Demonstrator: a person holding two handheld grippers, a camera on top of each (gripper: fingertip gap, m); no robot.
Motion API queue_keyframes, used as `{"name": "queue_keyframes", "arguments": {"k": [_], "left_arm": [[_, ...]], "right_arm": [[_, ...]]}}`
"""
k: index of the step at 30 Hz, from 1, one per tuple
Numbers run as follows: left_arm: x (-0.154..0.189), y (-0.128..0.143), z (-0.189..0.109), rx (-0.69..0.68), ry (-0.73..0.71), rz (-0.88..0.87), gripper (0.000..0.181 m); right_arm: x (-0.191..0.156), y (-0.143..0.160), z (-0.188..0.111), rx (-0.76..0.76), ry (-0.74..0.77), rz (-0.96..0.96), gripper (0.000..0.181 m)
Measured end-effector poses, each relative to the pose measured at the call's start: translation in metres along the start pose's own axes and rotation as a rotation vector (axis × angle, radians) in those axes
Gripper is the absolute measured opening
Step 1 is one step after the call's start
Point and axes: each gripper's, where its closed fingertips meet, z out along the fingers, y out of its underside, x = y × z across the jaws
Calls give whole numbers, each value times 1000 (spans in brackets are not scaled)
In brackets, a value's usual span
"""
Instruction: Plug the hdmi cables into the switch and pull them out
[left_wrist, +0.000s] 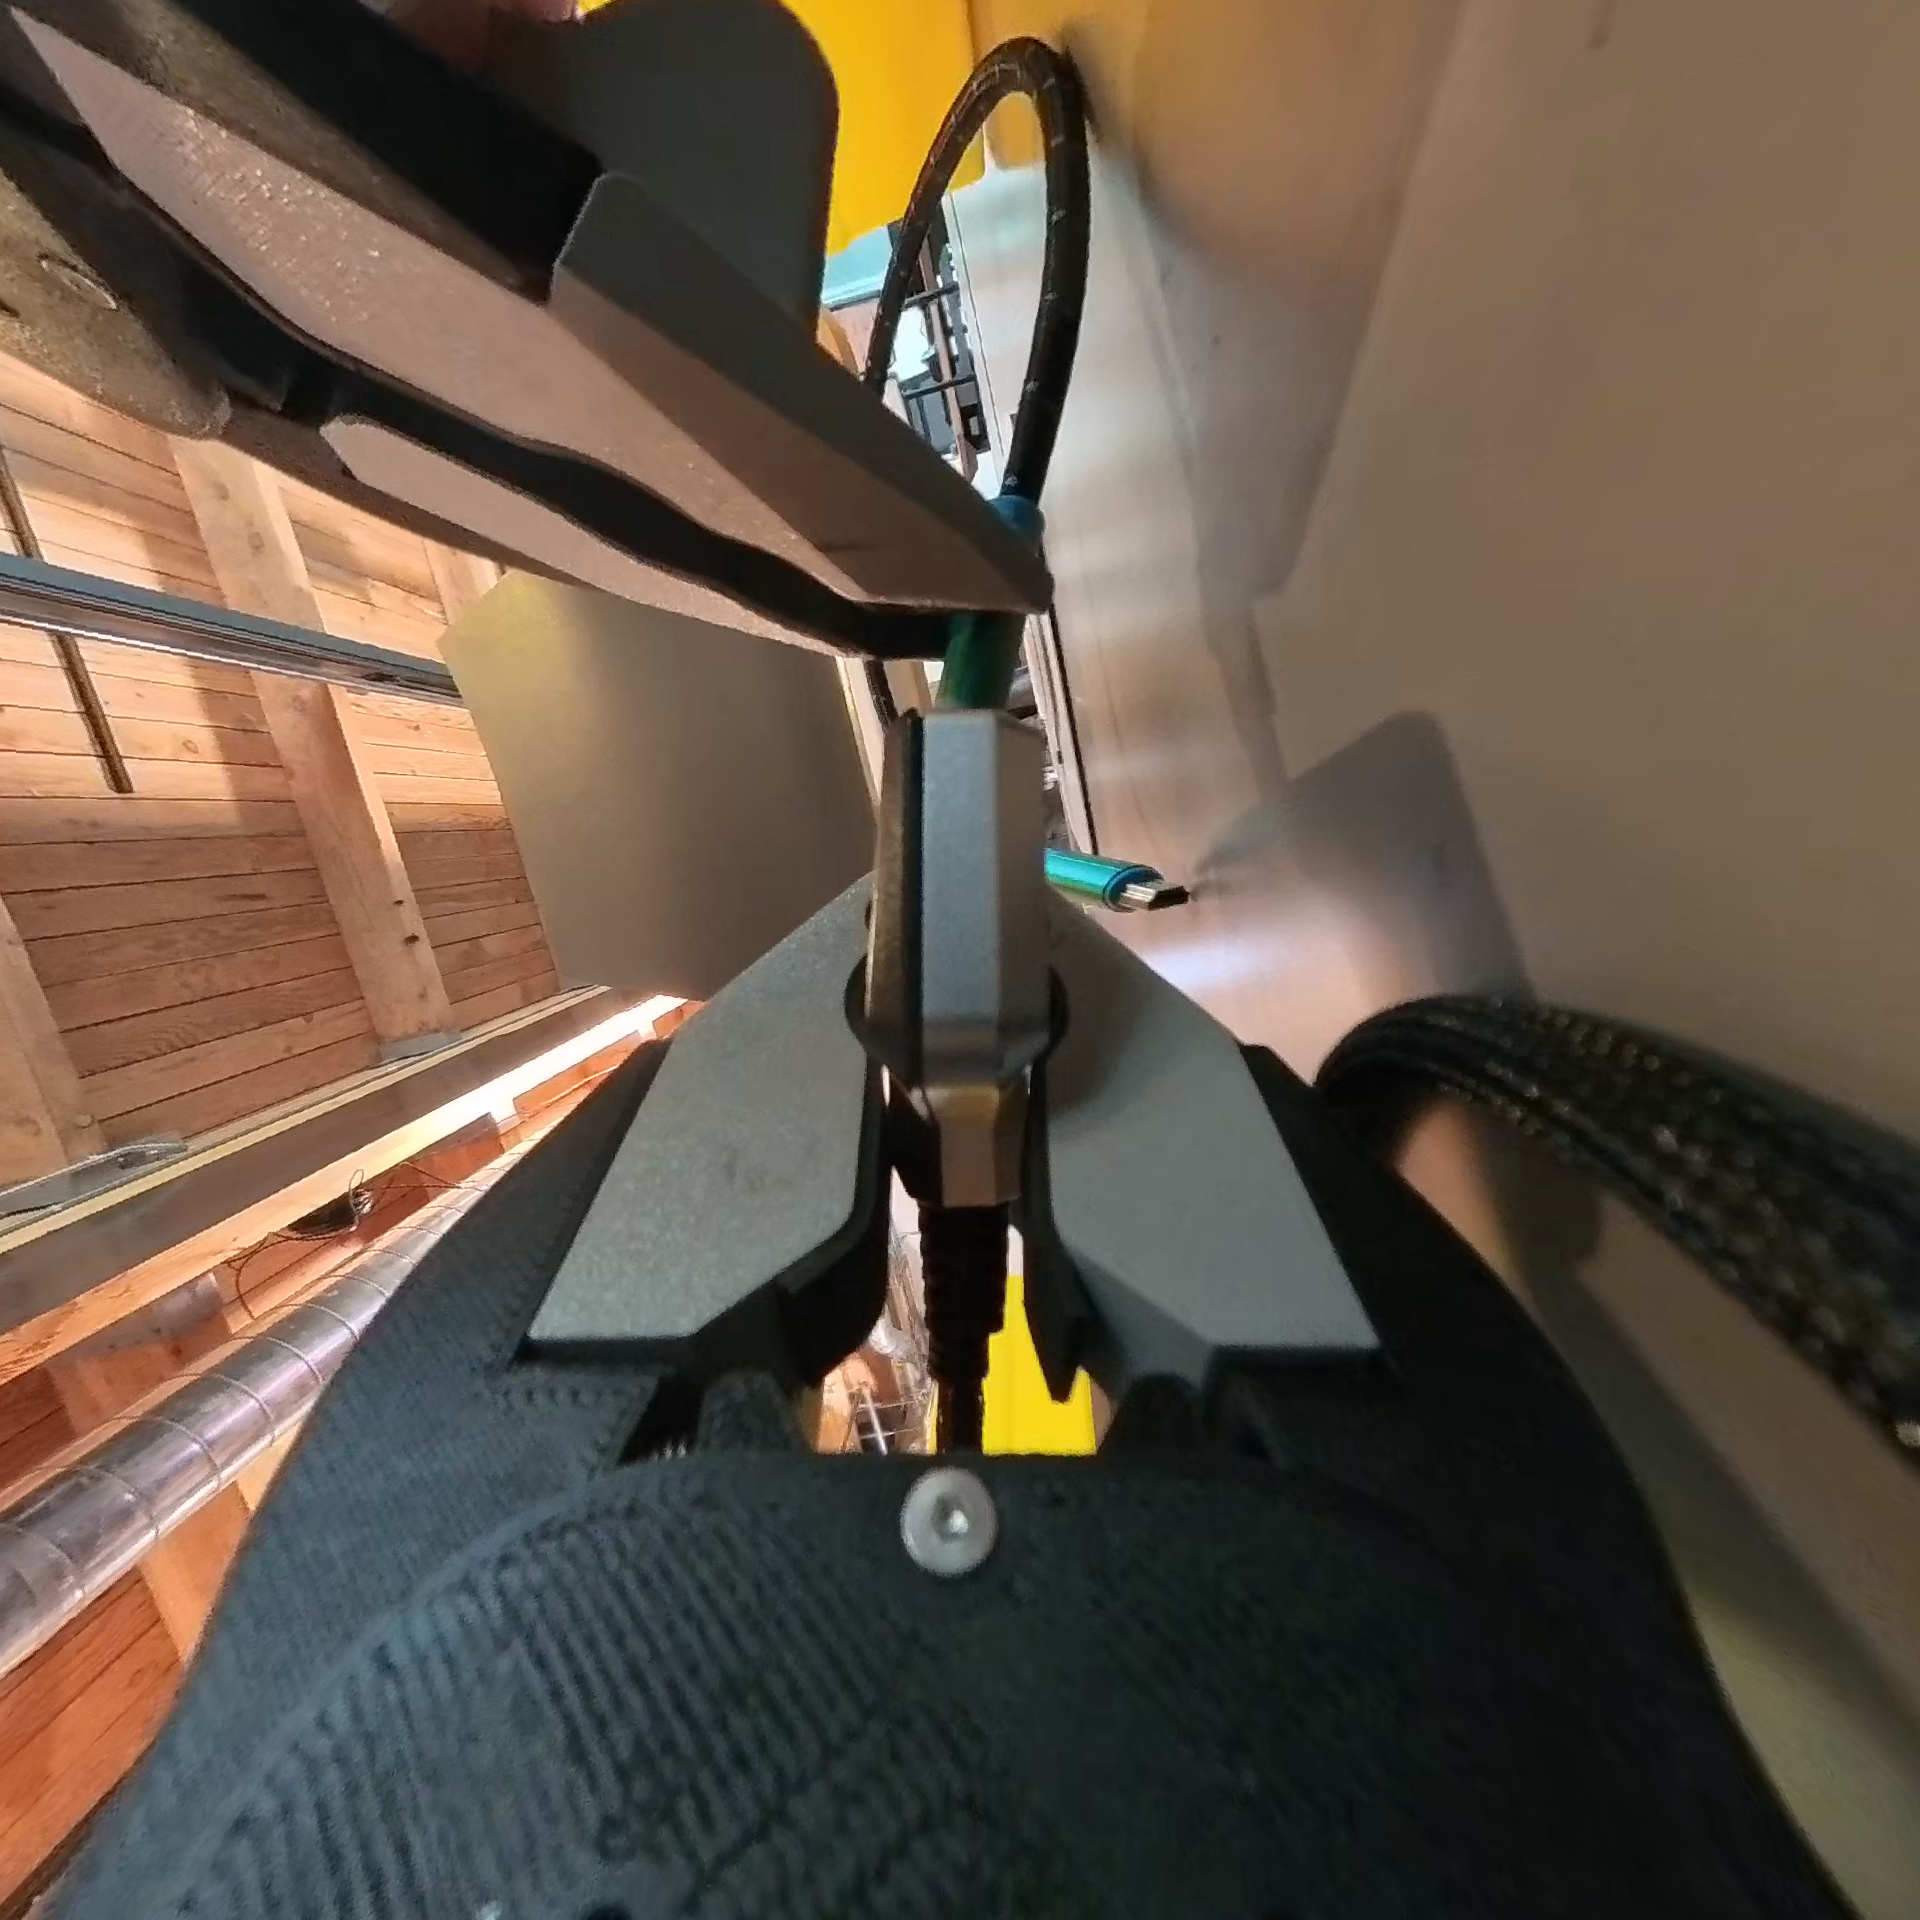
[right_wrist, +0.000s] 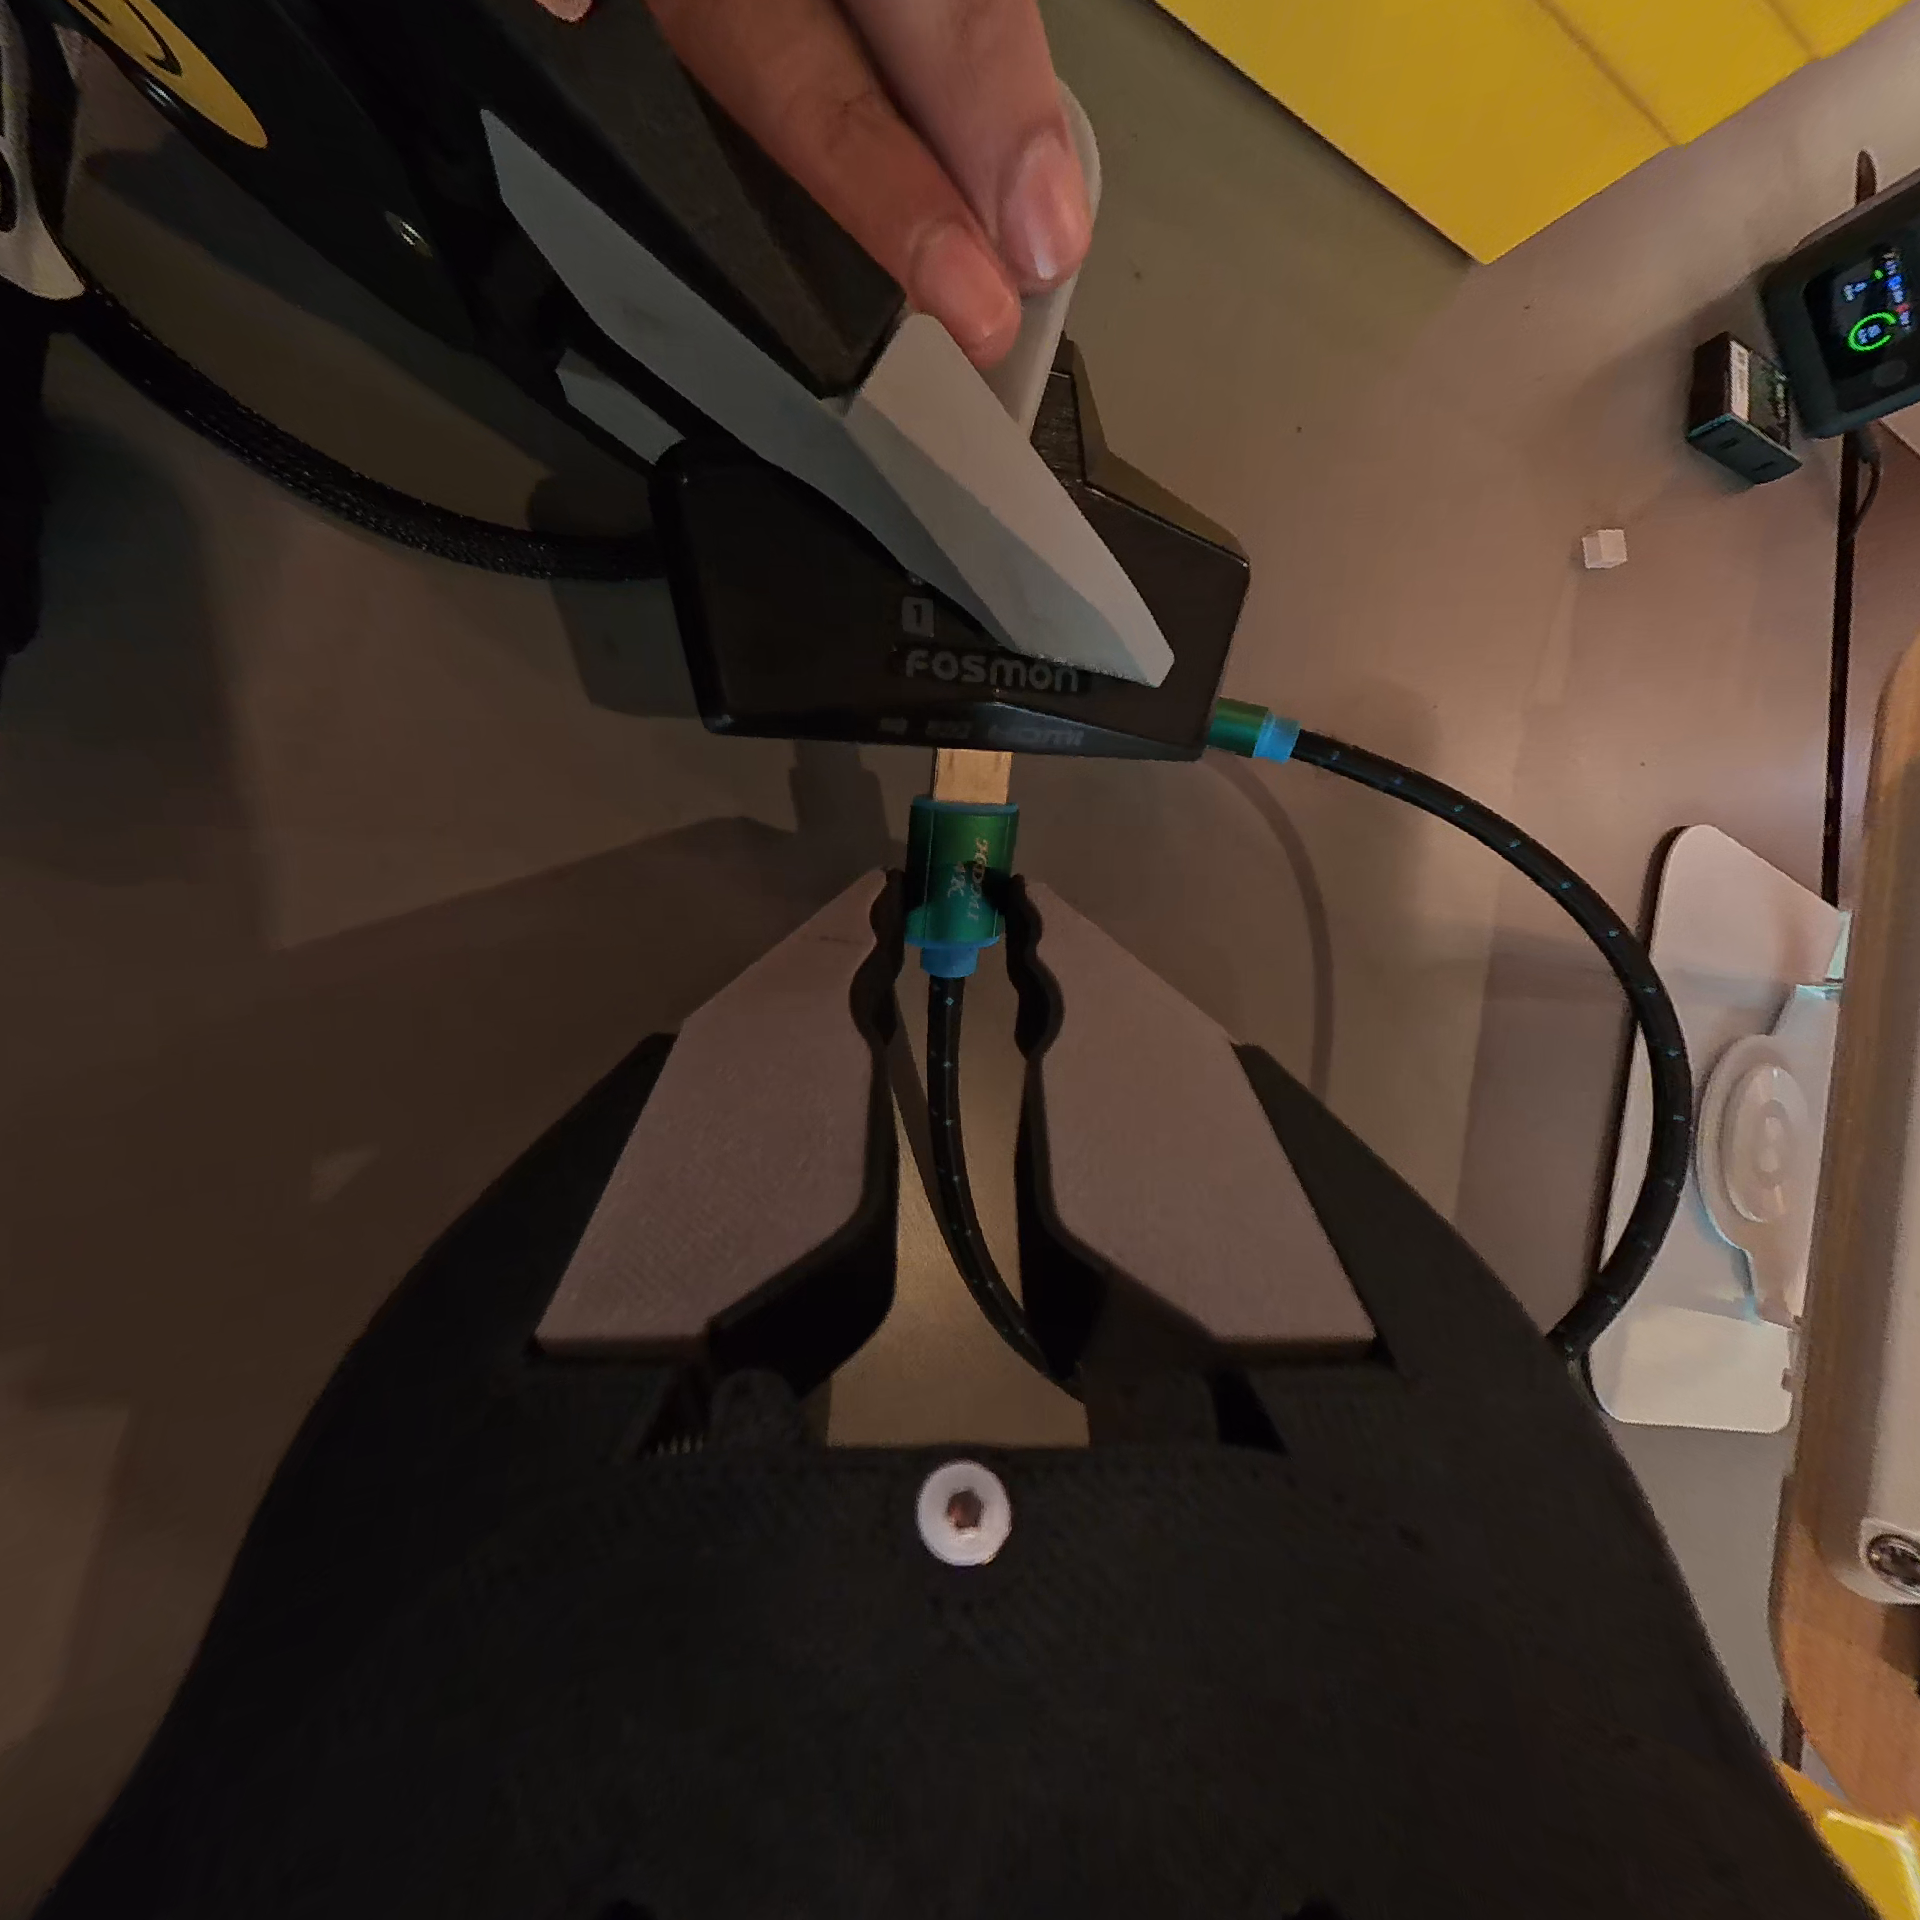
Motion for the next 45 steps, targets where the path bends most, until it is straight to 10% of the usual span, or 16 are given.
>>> {"name": "queue_keyframes", "arguments": {"k": [12,45], "left_arm": [[8,4,9,-118,130,138,21],[14,10,16,-48,122,-114,20]], "right_arm": [[8,11,7,-174,20,-73,16],[18,-2,7,181,-179,210,18]]}}
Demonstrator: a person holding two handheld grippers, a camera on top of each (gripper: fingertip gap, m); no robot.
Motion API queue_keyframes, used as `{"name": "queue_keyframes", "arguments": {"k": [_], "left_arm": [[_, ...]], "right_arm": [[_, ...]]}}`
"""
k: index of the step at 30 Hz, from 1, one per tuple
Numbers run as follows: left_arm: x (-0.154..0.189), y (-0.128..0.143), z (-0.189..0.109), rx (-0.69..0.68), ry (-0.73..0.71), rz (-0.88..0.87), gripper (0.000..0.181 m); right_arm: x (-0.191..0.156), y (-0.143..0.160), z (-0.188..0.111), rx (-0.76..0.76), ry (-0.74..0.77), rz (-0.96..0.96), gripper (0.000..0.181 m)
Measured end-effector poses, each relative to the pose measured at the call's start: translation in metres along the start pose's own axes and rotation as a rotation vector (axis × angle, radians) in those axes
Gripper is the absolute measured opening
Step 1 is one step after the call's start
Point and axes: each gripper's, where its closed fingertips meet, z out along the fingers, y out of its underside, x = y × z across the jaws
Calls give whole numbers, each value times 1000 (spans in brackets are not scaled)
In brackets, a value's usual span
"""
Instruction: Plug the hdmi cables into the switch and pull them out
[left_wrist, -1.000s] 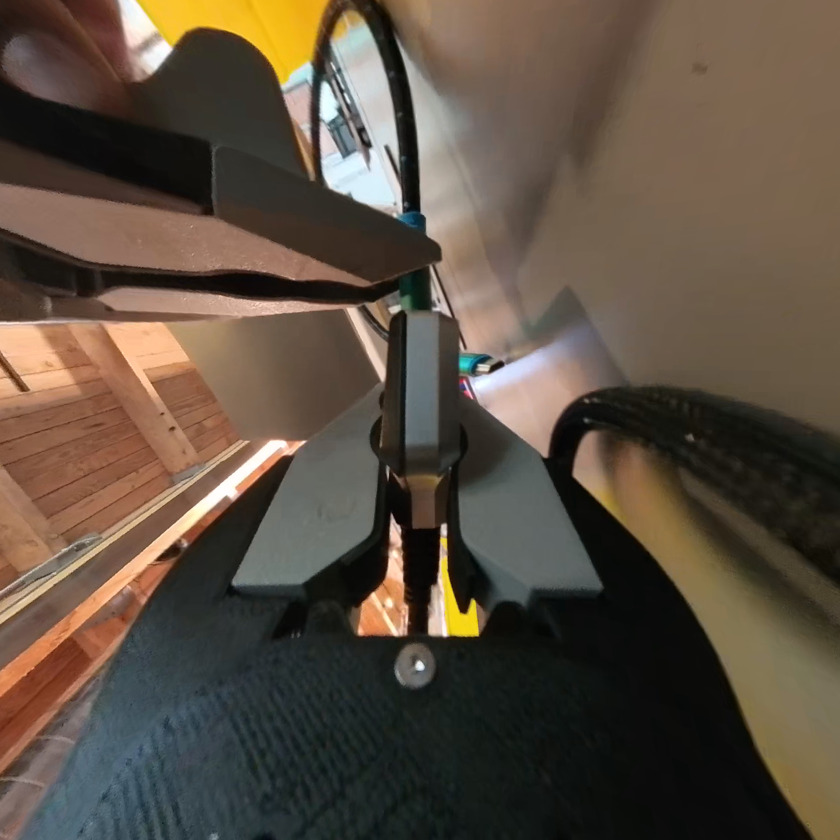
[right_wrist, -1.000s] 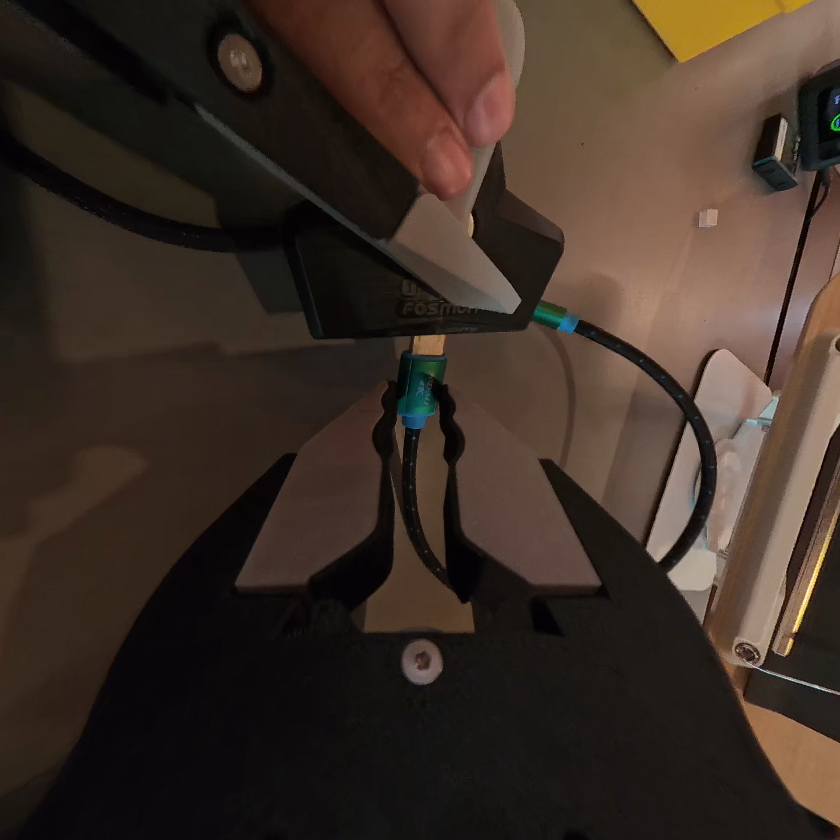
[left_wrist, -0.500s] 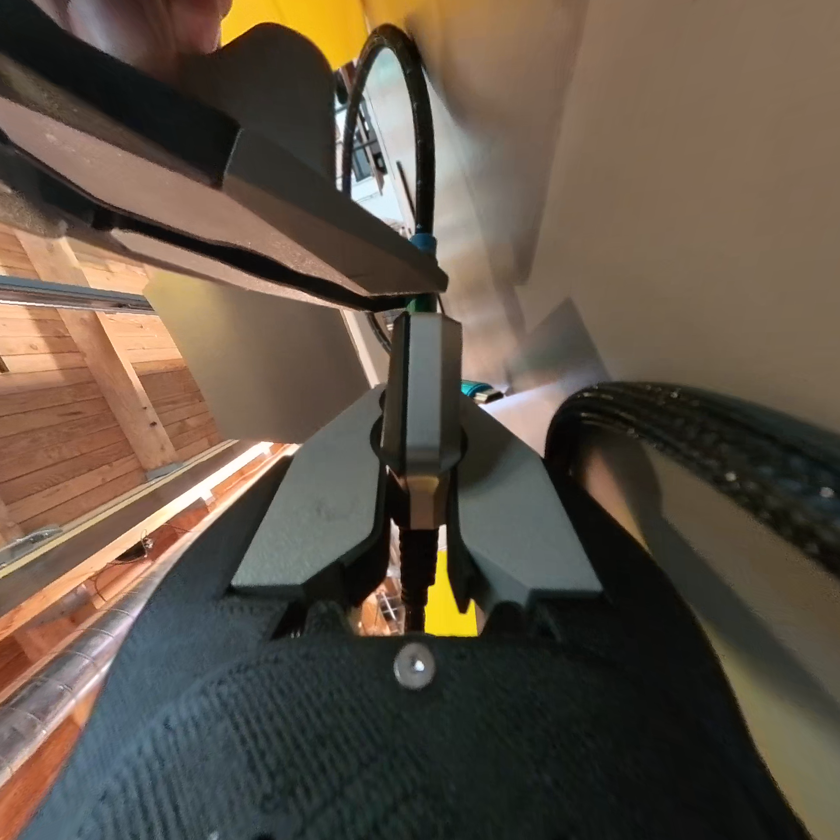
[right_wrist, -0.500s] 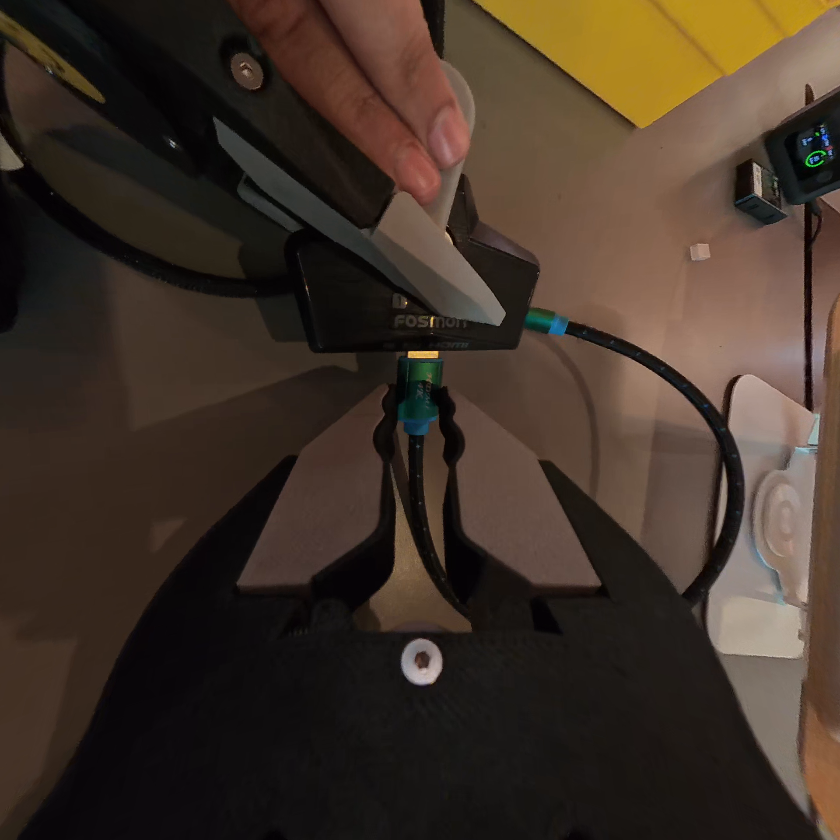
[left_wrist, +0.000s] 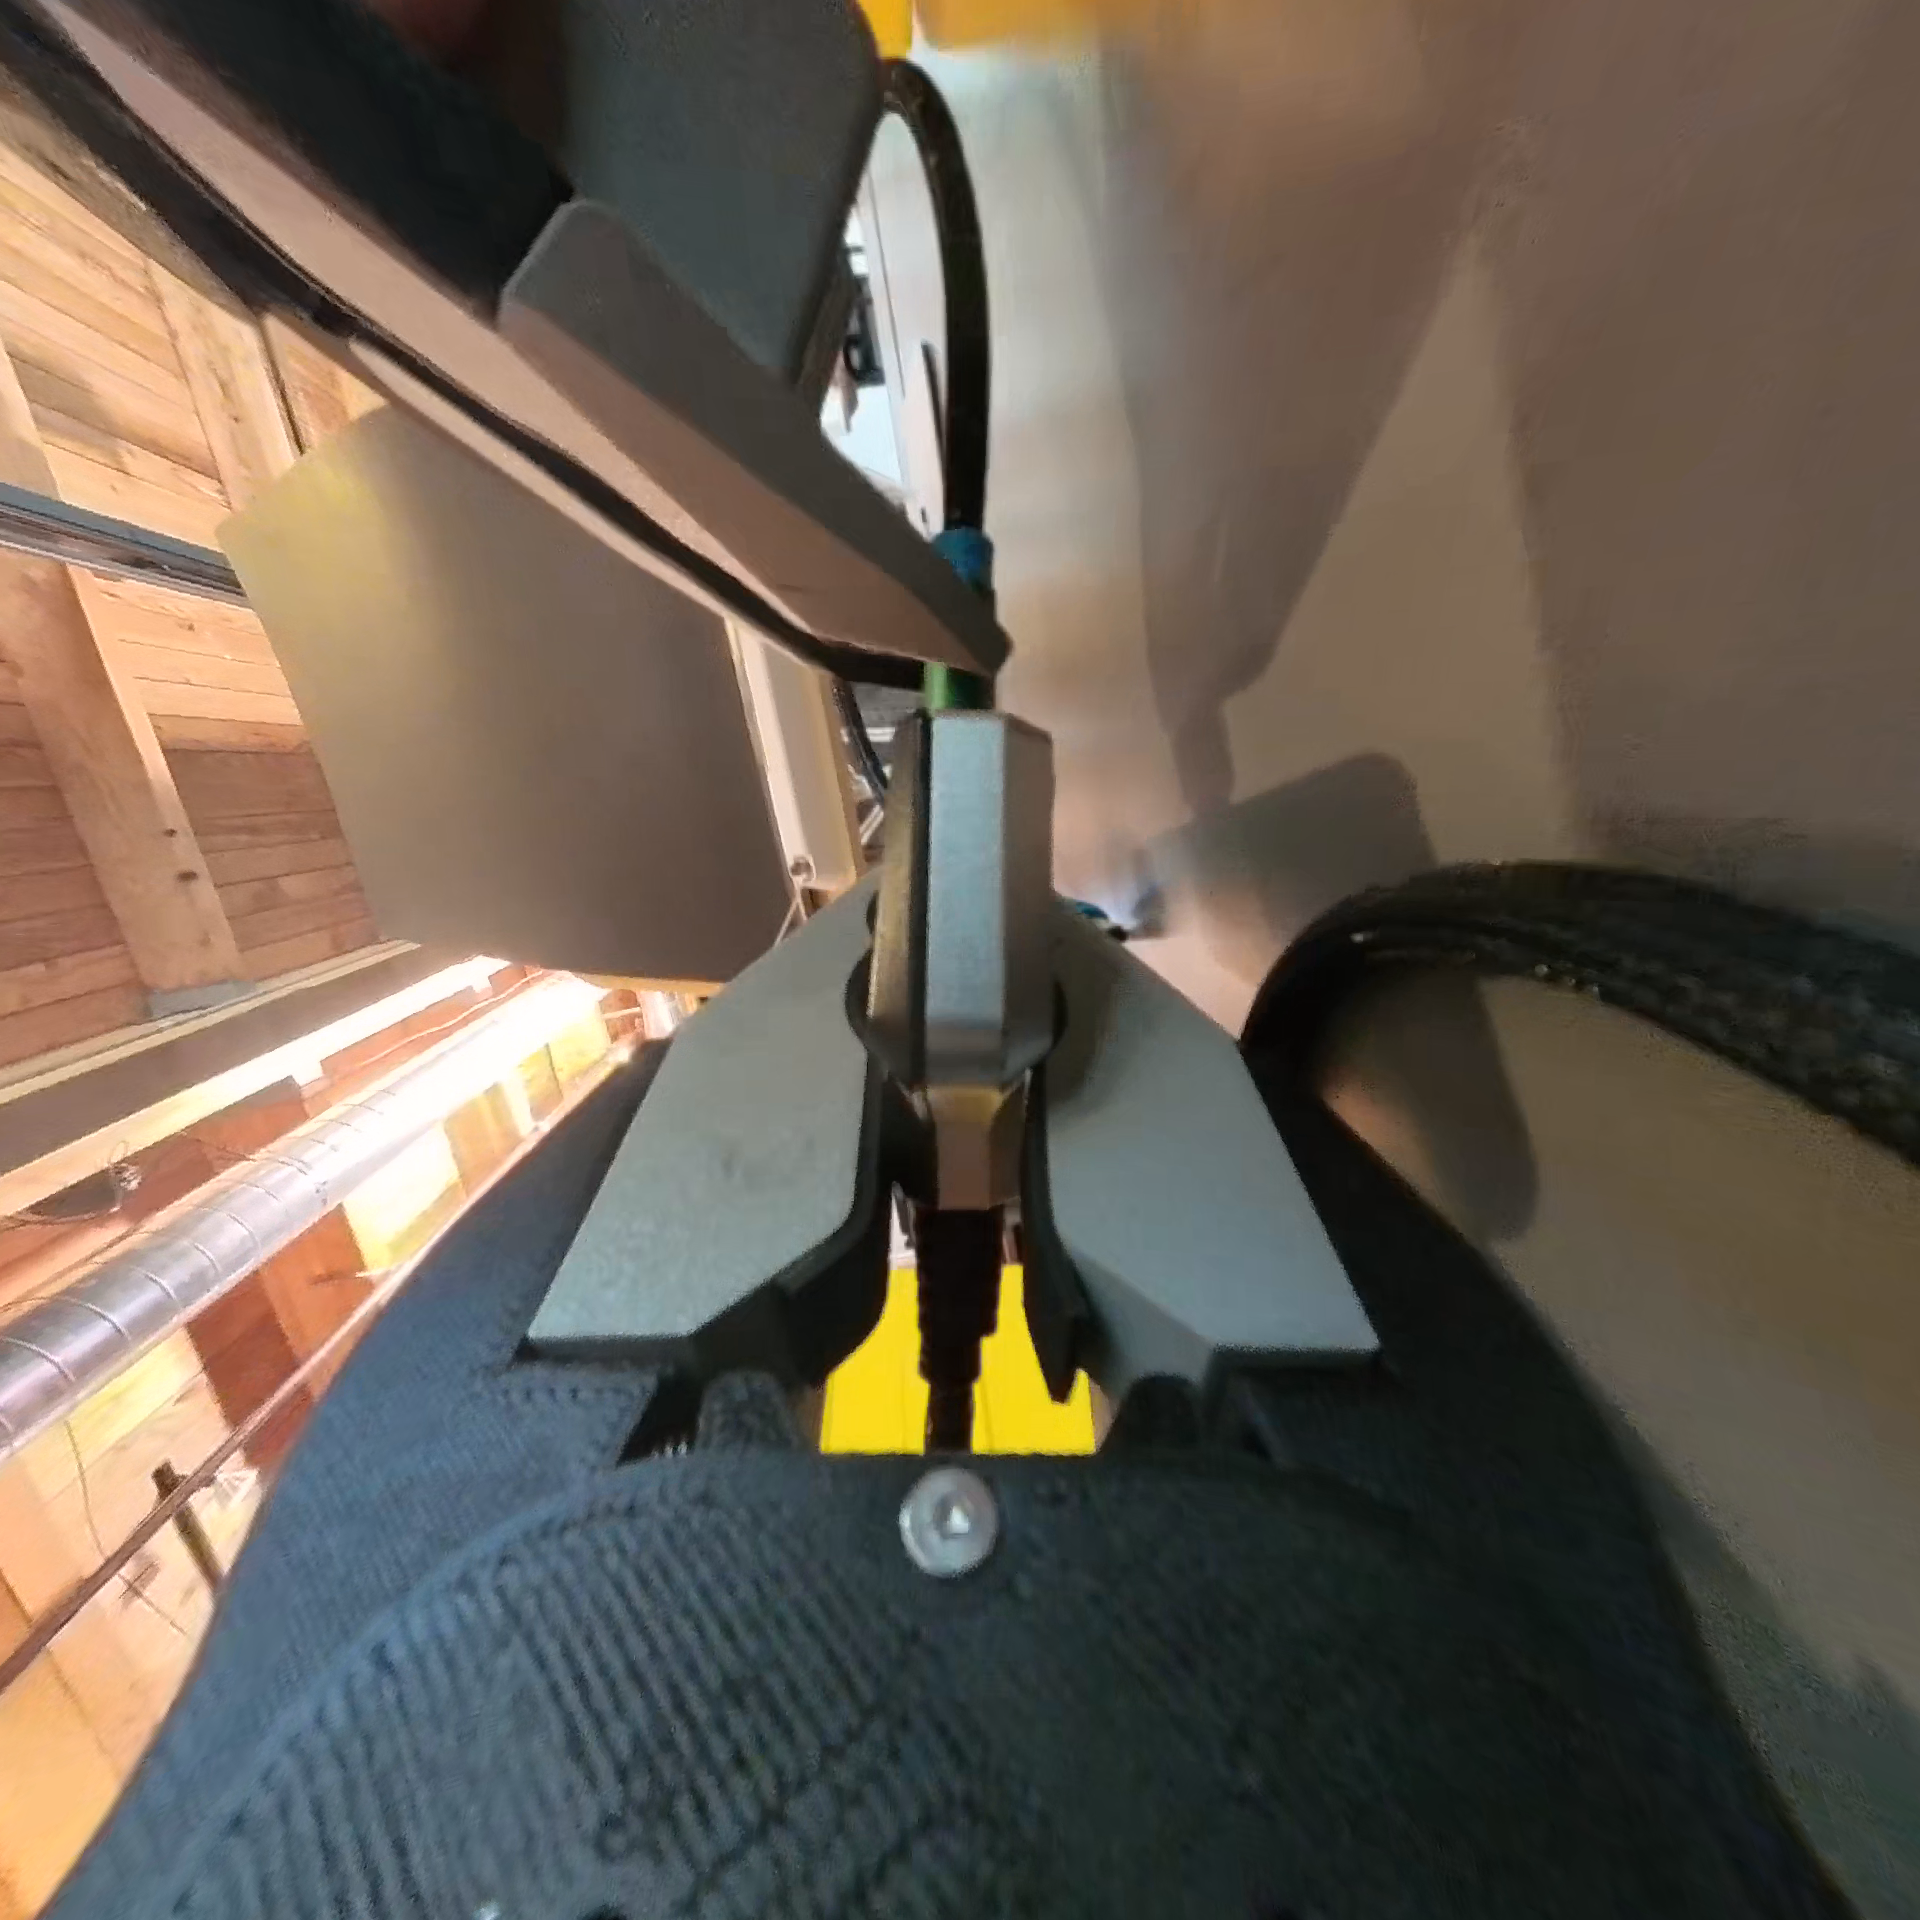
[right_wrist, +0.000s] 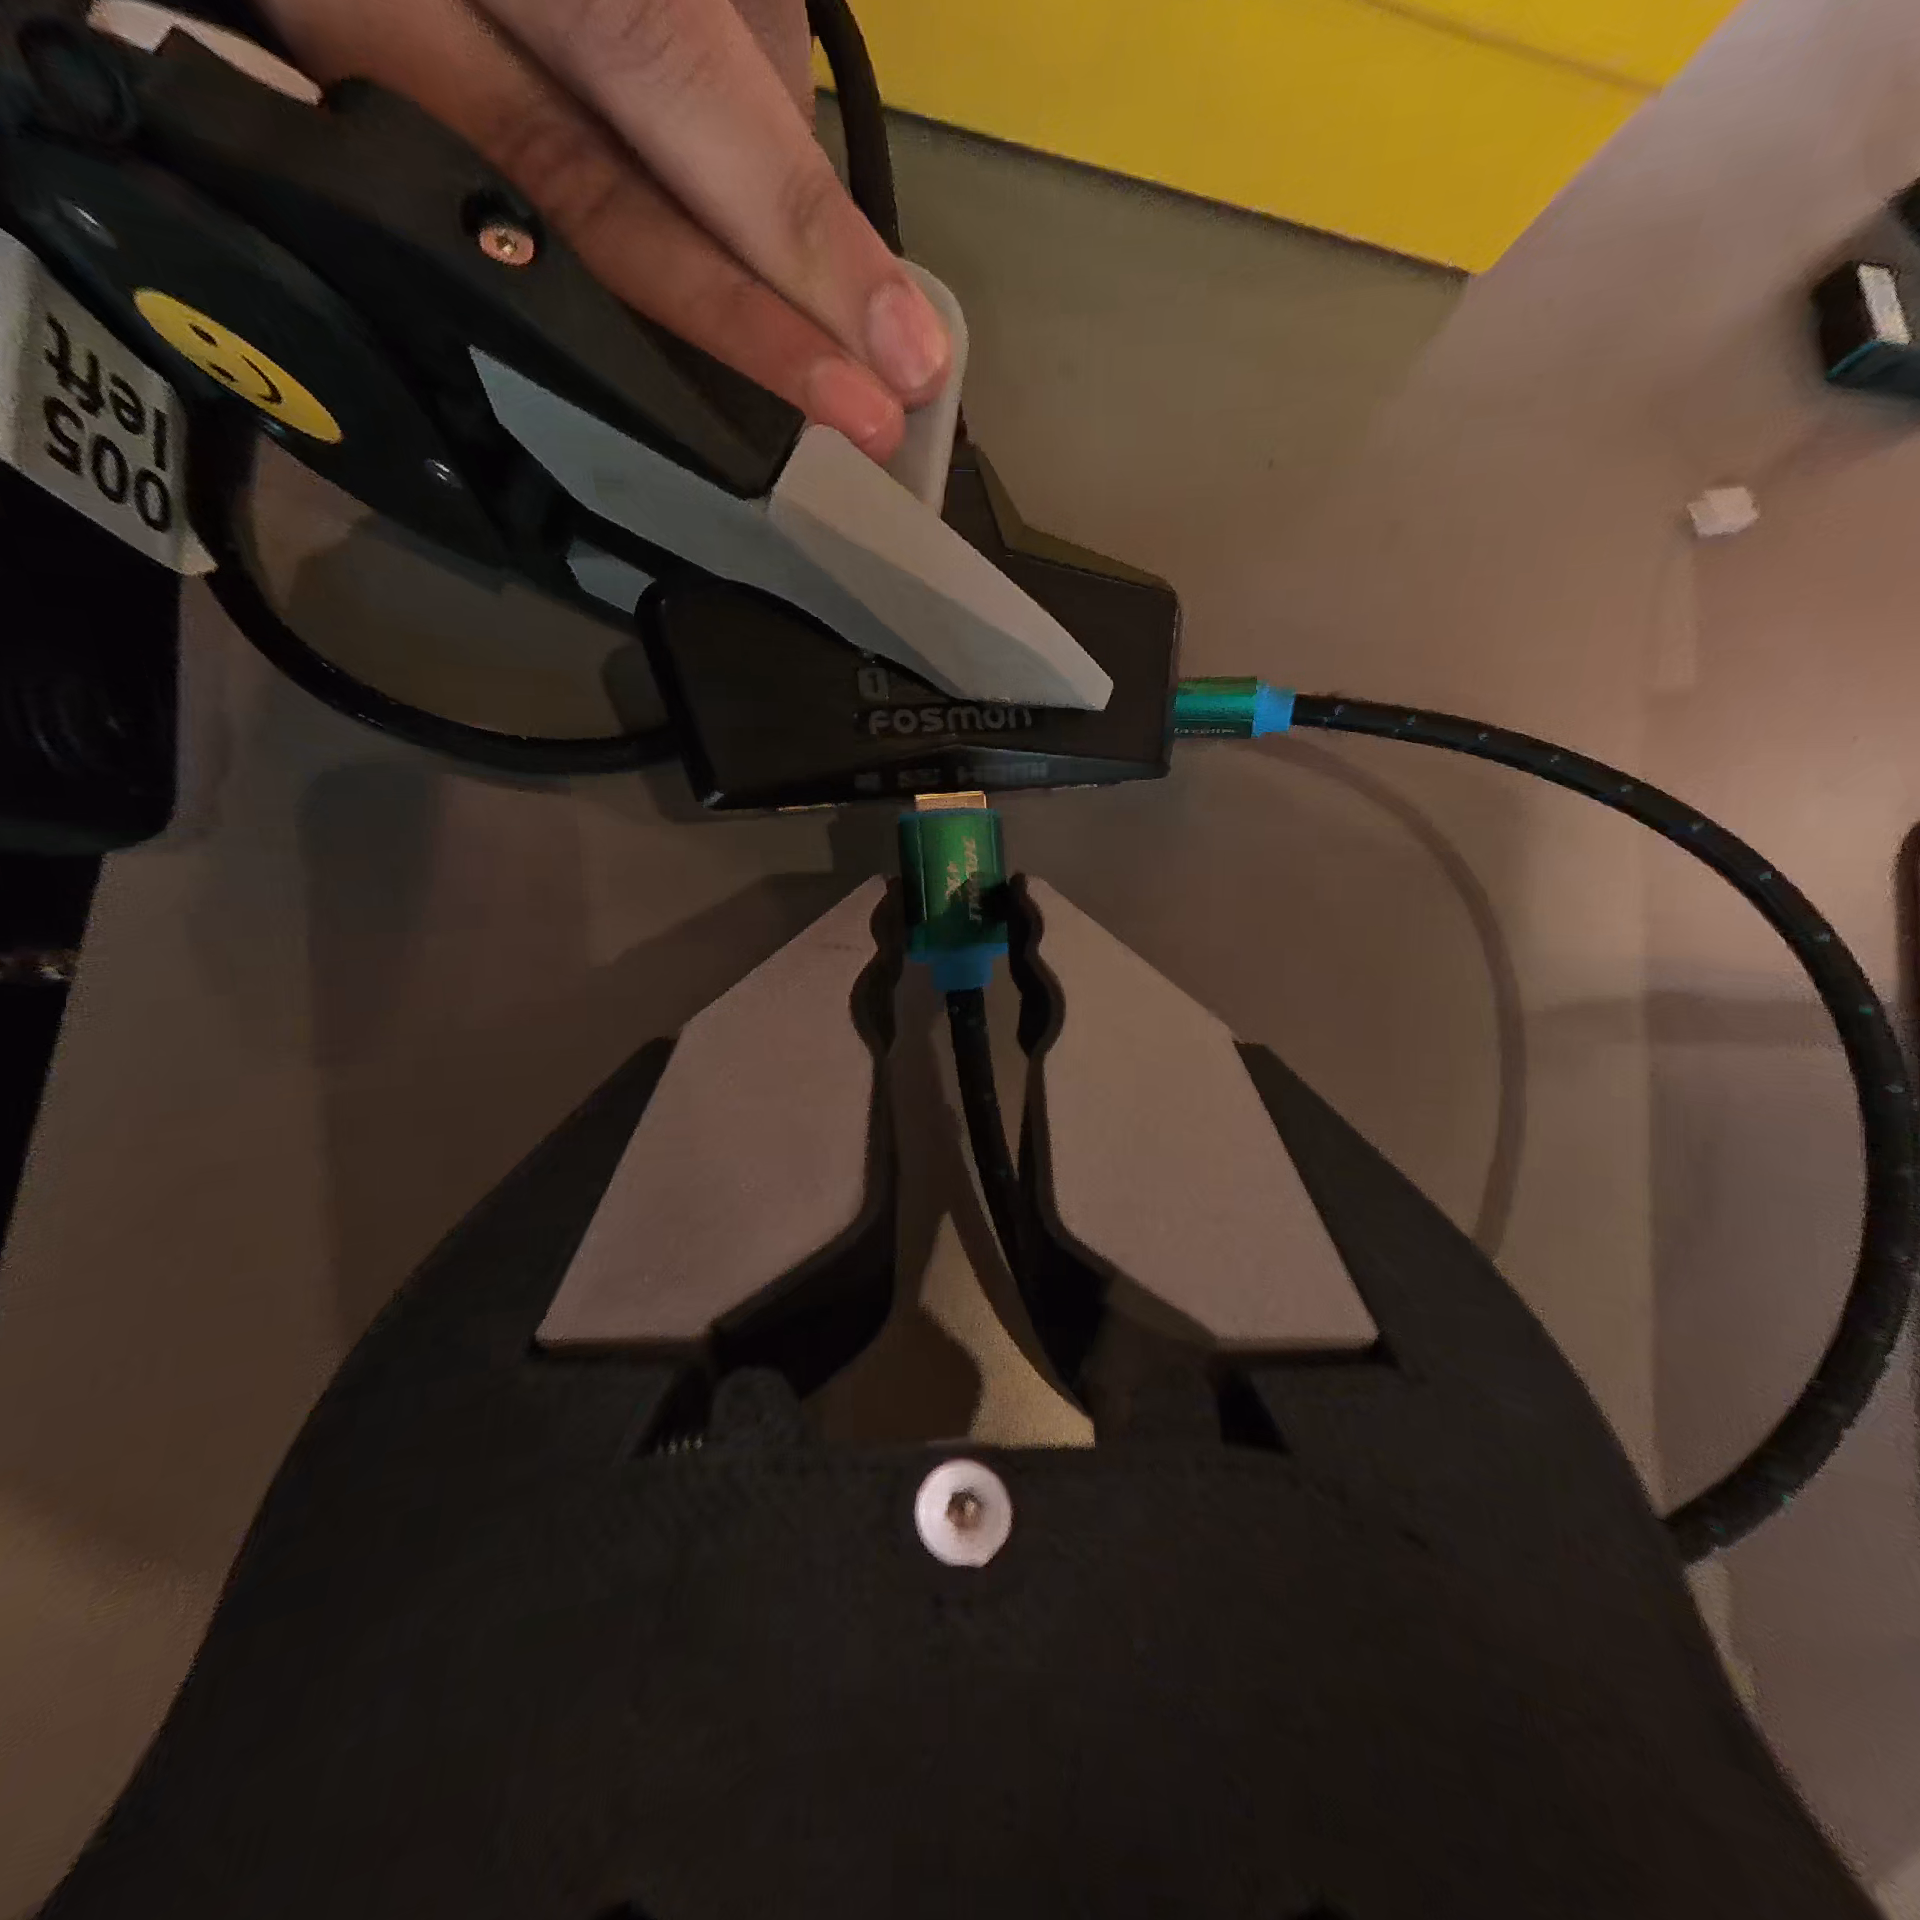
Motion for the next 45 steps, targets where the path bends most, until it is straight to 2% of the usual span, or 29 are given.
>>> {"name": "queue_keyframes", "arguments": {"k": [4,8,17,23,27,32,40,45], "left_arm": [[-1,0,2,0,-14,5,20],[-2,0,1,4,-17,-1,20],[-2,-1,1,10,-21,-5,20],[-2,-3,-1,15,-17,2,19],[-3,0,-1,-11,-21,0,19],[-4,-4,-5,27,-13,-22,18],[0,5,0,-27,10,-26,19],[7,8,10,-16,111,-208,20]], "right_arm": [[2,7,-11,57,-39,83,16],[4,18,-16,66,-55,119,5],[2,19,-7,55,-34,44,5],[-2,18,-5,74,-98,83,4],[1,15,-5,69,-74,76,3],[-5,12,-6,89,-137,92,2],[5,13,2,95,-96,112,4],[17,13,-2,117,-35,113,6]]}}
